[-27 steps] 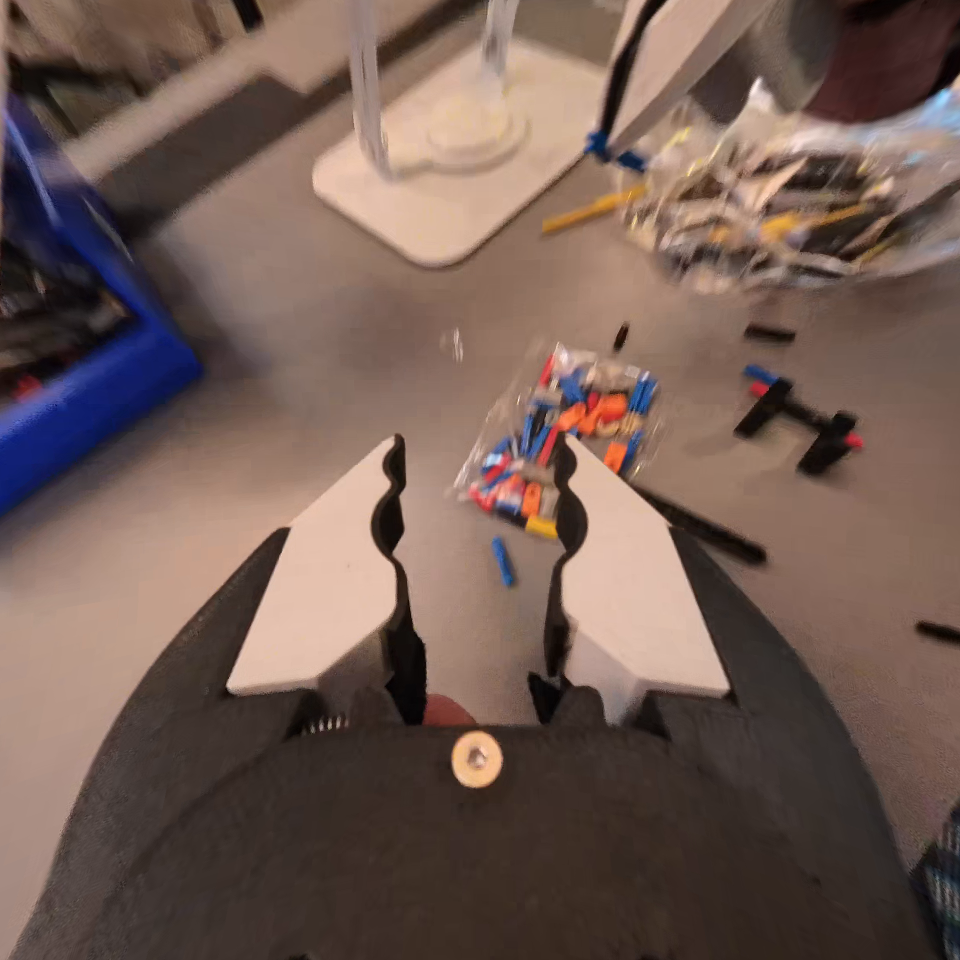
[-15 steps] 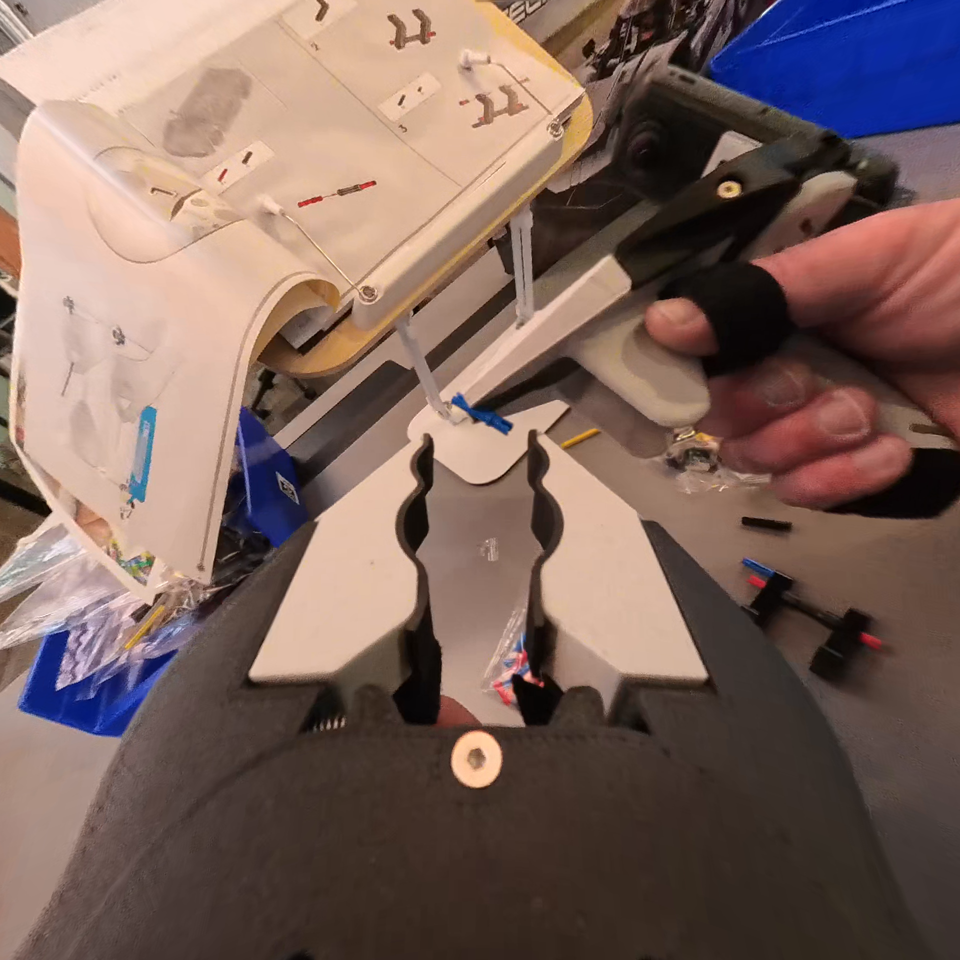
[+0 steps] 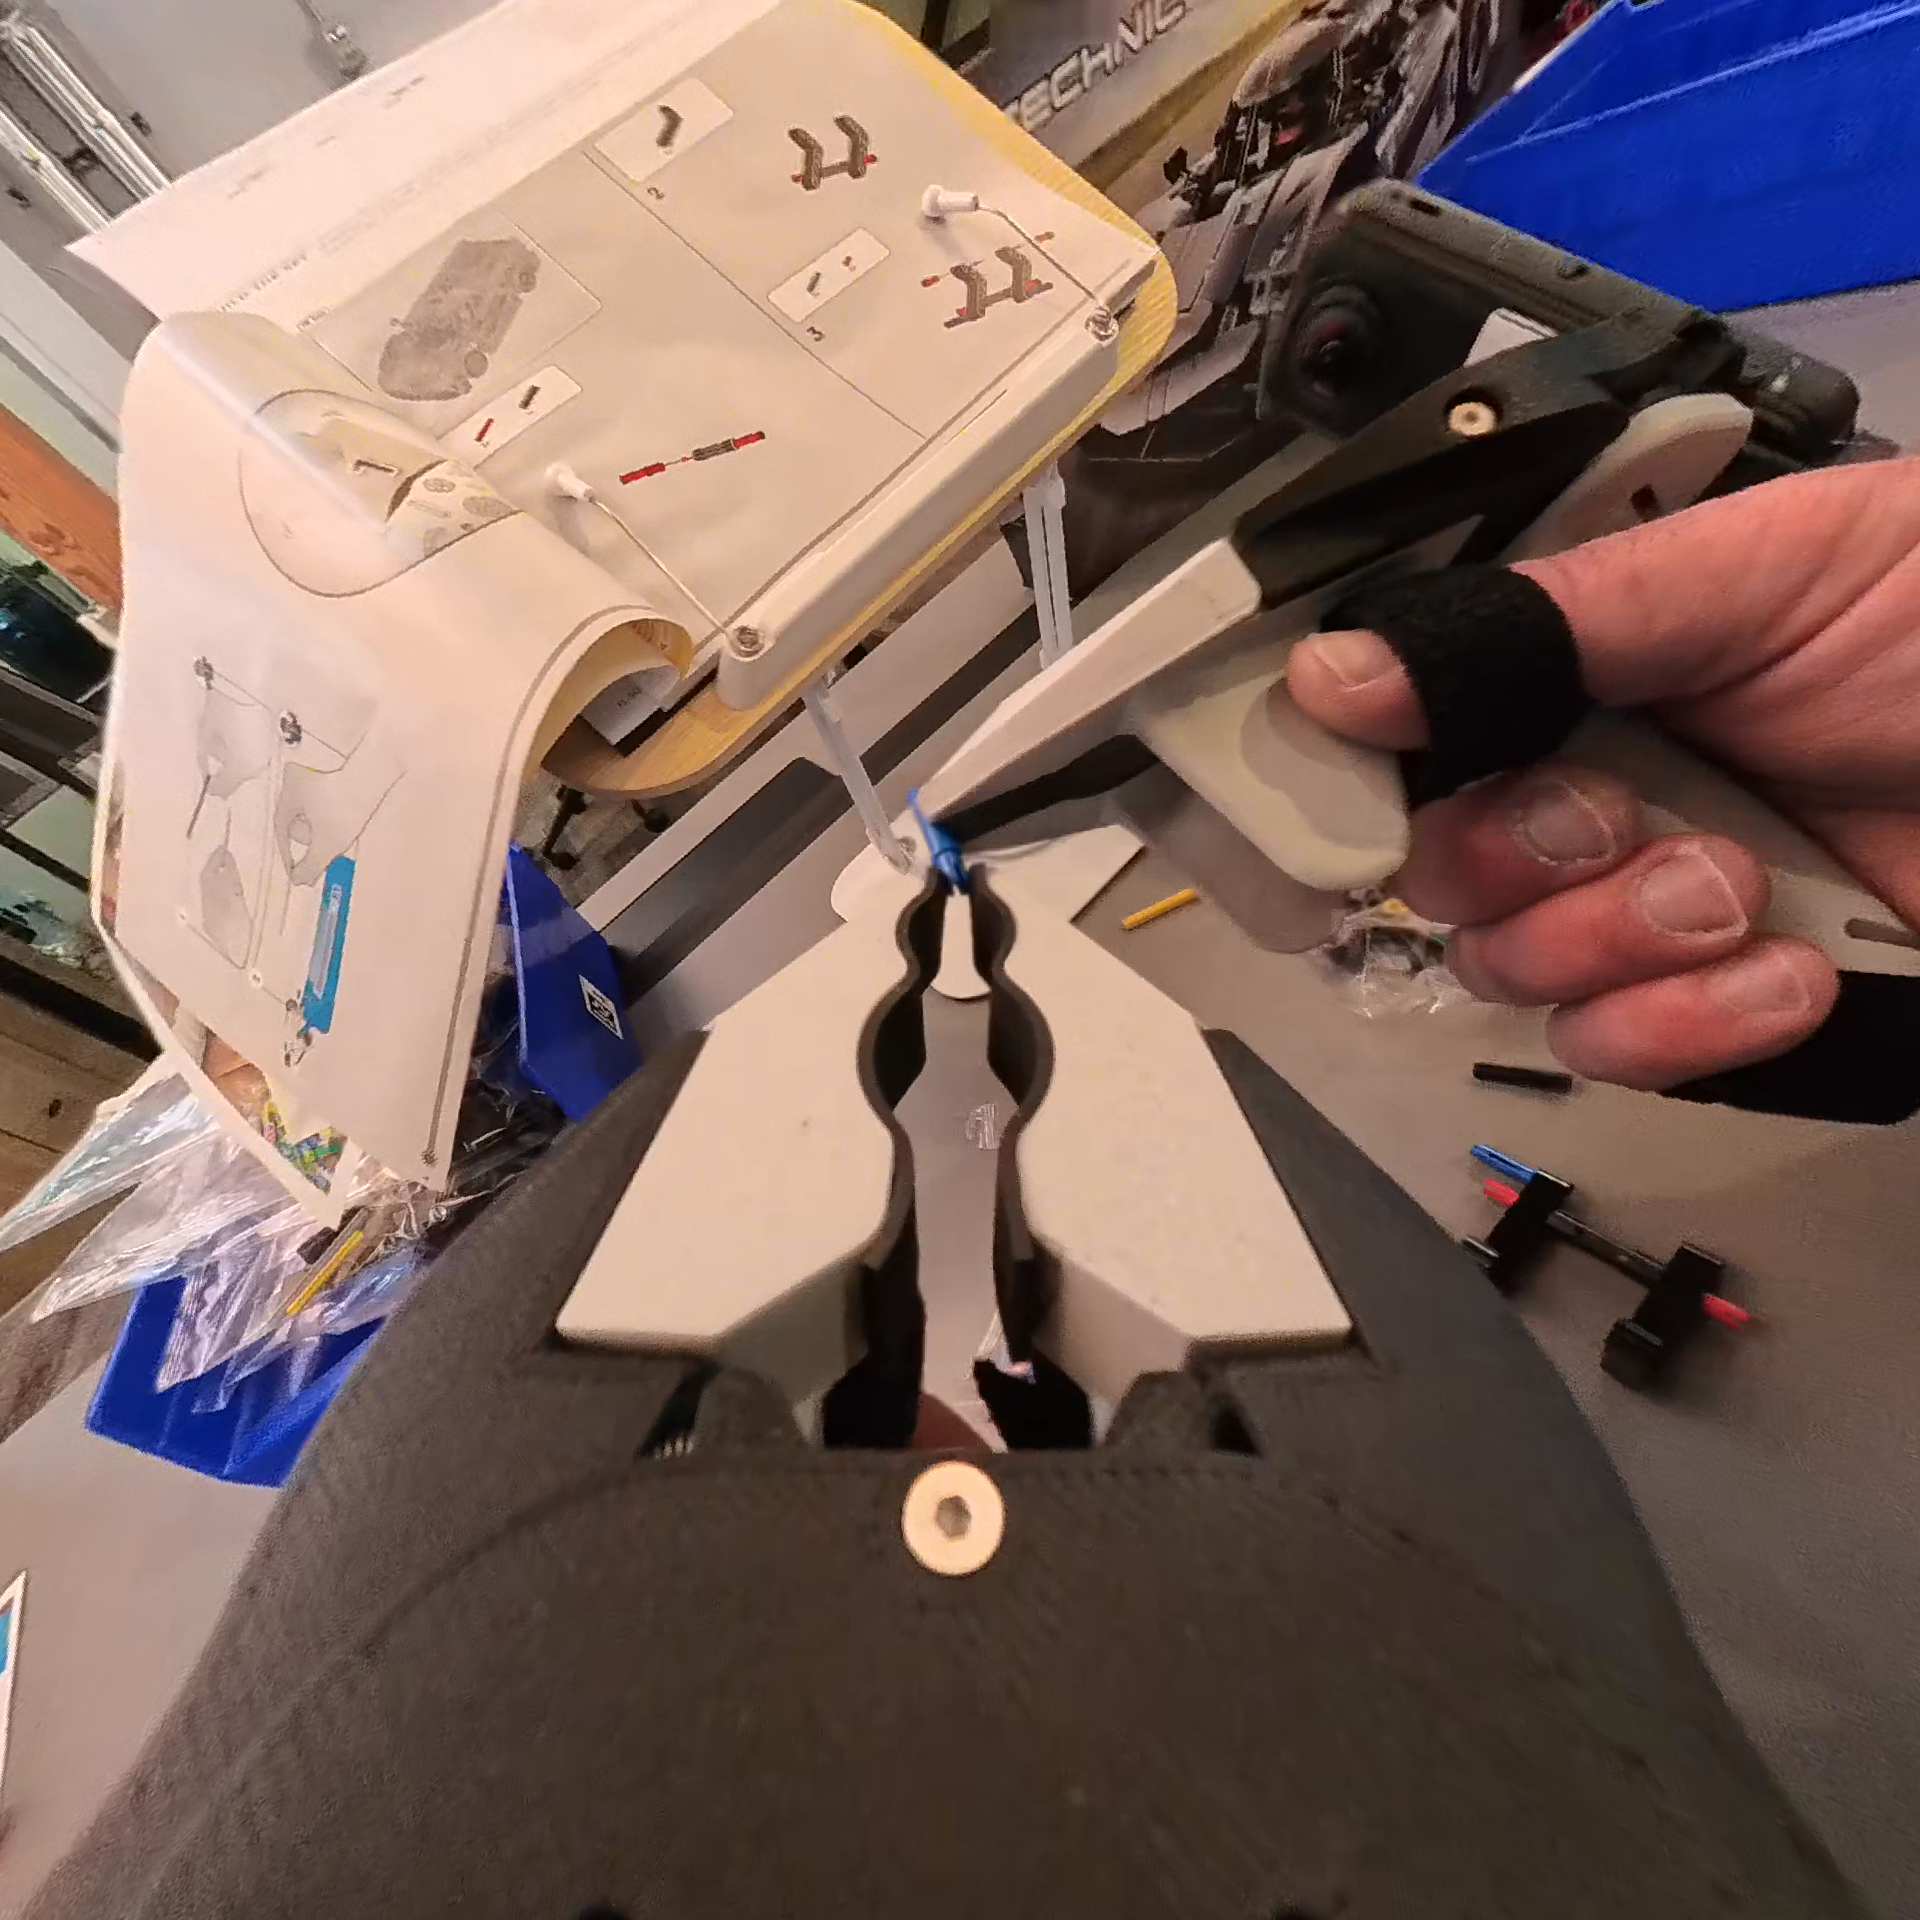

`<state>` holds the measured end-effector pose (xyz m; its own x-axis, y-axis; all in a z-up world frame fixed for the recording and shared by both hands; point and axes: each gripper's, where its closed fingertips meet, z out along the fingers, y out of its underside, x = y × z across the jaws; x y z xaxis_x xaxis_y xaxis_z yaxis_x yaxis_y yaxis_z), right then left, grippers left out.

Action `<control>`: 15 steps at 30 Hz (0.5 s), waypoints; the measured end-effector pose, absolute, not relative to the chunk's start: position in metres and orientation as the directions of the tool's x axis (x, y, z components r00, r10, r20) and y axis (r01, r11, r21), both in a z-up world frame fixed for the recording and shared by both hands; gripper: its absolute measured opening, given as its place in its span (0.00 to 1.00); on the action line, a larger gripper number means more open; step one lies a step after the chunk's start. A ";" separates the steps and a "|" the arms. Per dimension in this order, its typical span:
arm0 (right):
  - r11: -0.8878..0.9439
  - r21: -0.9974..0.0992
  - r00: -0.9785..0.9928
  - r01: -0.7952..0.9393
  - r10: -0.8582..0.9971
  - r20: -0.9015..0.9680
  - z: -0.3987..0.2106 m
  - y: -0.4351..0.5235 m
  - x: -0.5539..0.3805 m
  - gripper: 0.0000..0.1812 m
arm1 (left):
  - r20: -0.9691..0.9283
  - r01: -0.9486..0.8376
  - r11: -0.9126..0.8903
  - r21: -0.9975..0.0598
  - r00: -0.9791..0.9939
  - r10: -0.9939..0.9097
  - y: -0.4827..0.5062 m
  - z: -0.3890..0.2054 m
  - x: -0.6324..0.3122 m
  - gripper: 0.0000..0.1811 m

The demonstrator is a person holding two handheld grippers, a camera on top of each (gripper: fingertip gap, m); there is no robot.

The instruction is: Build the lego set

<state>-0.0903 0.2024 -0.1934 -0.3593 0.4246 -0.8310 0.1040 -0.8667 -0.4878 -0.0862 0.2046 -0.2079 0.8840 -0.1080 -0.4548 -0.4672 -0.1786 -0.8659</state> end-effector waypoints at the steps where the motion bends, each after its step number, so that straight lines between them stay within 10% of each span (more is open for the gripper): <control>1: -0.867 -0.486 -0.362 0.108 0.421 -0.832 -0.194 0.203 -0.089 0.00 | -0.448 -0.461 -0.173 -0.871 0.888 -0.107 0.204 -0.207 -0.088 0.01; 15: -0.612 -0.757 -0.319 0.229 0.687 -0.652 -0.205 0.198 -0.067 0.07 | -0.380 -0.457 -0.109 -0.883 0.831 -0.406 0.194 -0.211 -0.067 0.01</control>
<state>-0.0667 0.1981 -0.2047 -0.3190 0.6875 -0.6524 0.2293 -0.6119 -0.7570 -0.0666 0.1936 -0.2110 0.8308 -0.4065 -0.3802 -0.4571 -0.1087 -0.8827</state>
